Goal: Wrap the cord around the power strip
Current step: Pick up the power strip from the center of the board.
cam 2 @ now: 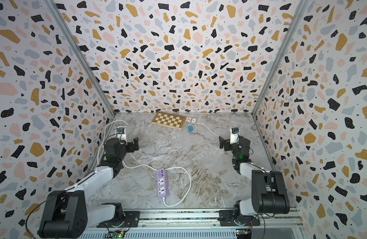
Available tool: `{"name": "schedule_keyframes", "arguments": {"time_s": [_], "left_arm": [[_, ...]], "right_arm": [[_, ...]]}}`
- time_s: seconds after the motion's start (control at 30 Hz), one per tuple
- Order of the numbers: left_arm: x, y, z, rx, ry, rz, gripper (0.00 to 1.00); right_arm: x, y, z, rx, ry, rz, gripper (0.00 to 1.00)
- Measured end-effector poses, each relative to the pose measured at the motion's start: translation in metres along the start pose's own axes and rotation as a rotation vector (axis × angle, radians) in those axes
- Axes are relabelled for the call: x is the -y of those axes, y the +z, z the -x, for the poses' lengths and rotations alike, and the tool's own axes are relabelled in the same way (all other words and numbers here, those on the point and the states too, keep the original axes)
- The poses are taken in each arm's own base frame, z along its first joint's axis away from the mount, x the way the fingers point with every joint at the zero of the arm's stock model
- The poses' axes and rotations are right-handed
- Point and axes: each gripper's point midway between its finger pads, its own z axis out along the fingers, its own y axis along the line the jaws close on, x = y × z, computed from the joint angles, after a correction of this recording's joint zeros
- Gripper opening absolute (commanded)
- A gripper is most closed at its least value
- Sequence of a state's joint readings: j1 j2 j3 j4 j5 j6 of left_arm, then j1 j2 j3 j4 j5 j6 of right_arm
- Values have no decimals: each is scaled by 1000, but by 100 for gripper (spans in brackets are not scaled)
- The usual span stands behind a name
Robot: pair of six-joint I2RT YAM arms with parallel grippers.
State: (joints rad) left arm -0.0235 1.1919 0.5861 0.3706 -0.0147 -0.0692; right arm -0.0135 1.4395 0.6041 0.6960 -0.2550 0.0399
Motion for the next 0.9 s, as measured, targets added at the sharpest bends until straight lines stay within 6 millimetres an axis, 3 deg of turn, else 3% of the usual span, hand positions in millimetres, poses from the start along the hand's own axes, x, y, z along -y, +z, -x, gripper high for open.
{"name": "schedule_keyframes", "arguments": {"time_s": [0.1, 0.2, 0.3, 0.37, 0.53, 0.73, 0.9], "left_arm": [[19, -13, 31, 2, -61, -52, 100], [52, -24, 29, -96, -86, -123, 100], [88, -39, 6, -261, -128, -194, 99], [102, -51, -18, -388, -172, -216, 99], [116, -84, -71, -647, -243, -203, 100], [139, -124, -110, -832, -304, -220, 100], [146, -150, -136, -914, -349, -230, 100]], "right_arm": [[-14, 13, 17, -32, 16, 26, 100], [-60, 16, -7, -144, -6, 106, 100], [-96, 11, -36, -262, -17, 181, 100], [-100, 7, -47, -310, -3, 190, 100], [-107, 0, -63, -383, 15, 195, 100], [-138, -15, -59, -395, 8, 261, 100], [-157, -30, -53, -378, 5, 306, 100]]}}
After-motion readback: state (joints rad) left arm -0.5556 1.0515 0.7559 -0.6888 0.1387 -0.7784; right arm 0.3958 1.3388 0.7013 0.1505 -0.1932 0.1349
